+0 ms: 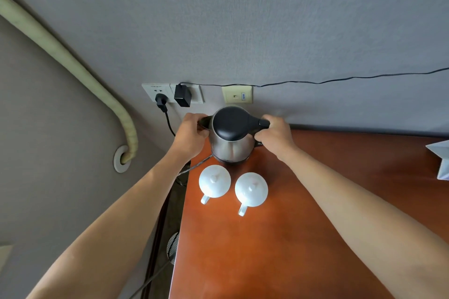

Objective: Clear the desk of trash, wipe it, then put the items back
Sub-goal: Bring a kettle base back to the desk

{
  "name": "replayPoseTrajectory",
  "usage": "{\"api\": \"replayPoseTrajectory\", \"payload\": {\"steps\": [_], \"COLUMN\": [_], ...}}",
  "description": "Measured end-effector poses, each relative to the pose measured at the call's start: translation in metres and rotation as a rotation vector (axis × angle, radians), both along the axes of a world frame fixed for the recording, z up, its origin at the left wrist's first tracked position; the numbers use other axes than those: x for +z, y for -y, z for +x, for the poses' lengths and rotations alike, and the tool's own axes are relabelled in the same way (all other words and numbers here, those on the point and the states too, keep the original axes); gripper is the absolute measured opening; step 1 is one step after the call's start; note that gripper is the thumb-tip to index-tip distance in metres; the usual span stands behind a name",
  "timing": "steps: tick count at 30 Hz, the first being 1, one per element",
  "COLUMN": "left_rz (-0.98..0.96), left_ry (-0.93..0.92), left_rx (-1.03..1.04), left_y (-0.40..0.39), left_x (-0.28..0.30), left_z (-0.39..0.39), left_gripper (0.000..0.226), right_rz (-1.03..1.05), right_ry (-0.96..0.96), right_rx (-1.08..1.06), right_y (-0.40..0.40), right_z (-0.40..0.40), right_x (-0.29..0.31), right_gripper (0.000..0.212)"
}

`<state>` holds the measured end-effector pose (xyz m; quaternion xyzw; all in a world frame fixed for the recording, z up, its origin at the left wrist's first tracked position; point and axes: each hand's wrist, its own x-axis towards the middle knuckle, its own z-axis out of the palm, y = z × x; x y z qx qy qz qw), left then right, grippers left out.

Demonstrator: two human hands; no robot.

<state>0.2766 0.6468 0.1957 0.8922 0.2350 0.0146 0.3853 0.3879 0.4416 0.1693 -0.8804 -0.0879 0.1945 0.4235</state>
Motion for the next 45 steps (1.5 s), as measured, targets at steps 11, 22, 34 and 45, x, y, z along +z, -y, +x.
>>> {"api": "replayPoseTrajectory", "payload": {"steps": [11,22,34,45], "left_rz": [-0.015,0.172,0.552,0.583], "left_ry": [-0.048,-0.110,-0.009,-0.048], "left_rx": [0.085,0.053,0.123,0.479], "left_y": [0.002,0.026,0.042,0.052], "left_x": [-0.007,0.014,0.088,0.120], "left_z": [0.018,-0.034,-0.251,-0.518], "left_gripper": [0.031,0.052,0.071,0.072], "right_rz": [0.005,-0.253,-0.299,-0.070], "right_ry": [-0.005,0.306,0.716,0.664], "right_rx": [-0.021,0.099,0.538,0.661], "right_y": [-0.006,0.001,-0.041,-0.080], "right_z": [0.016,-0.010,-0.228,-0.483], "right_x": [-0.004,0.025,0.107,0.143], "right_gripper": [0.020,0.073,0.064,0.061]}}
